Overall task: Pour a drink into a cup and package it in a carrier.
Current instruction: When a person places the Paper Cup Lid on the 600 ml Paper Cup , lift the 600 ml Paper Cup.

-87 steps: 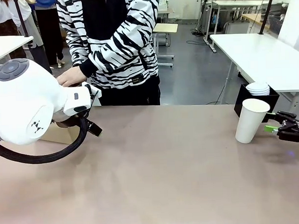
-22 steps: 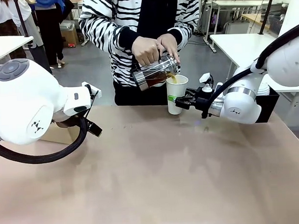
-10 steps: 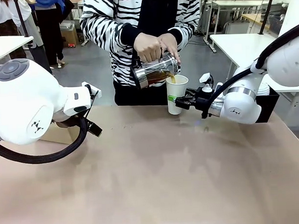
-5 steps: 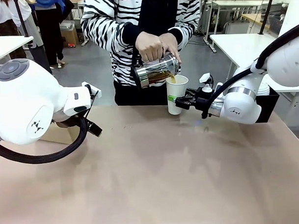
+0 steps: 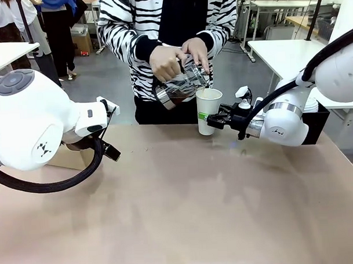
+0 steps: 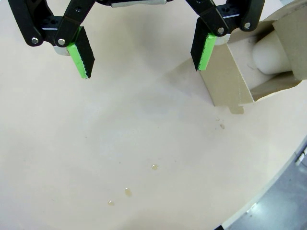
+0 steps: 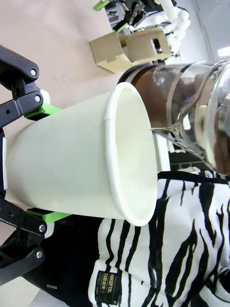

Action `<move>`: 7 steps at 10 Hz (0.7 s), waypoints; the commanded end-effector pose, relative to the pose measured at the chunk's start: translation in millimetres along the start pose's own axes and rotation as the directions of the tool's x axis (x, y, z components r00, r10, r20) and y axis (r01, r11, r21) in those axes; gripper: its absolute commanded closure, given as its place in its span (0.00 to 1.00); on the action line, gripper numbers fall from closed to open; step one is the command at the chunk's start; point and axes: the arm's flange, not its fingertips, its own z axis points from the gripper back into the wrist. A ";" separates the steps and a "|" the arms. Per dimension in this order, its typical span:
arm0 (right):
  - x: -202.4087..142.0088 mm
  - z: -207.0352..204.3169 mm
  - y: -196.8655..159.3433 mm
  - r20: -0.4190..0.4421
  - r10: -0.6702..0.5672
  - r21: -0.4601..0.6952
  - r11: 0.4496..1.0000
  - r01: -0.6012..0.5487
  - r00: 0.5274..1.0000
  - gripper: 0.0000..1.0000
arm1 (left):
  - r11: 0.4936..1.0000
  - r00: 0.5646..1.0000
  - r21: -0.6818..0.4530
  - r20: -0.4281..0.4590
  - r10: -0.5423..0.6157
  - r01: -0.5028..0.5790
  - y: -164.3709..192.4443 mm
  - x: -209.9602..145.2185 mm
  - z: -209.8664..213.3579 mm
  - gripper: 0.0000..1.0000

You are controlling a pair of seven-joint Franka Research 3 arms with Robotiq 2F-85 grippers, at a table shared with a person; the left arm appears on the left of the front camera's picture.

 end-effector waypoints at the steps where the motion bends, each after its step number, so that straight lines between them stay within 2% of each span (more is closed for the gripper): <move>1: 4.0 -2.1 0.2 0.010 -0.003 -0.012 1.000 0.003 1.000 0.20 | 1.000 1.000 -0.002 0.002 0.000 0.000 -0.1 0.0 0.5 0.00; 7: 4.0 -2.1 0.2 0.010 -0.003 -0.012 1.000 0.003 1.000 0.20 | 1.000 1.000 -0.002 0.002 0.000 0.000 -0.1 0.0 0.5 0.00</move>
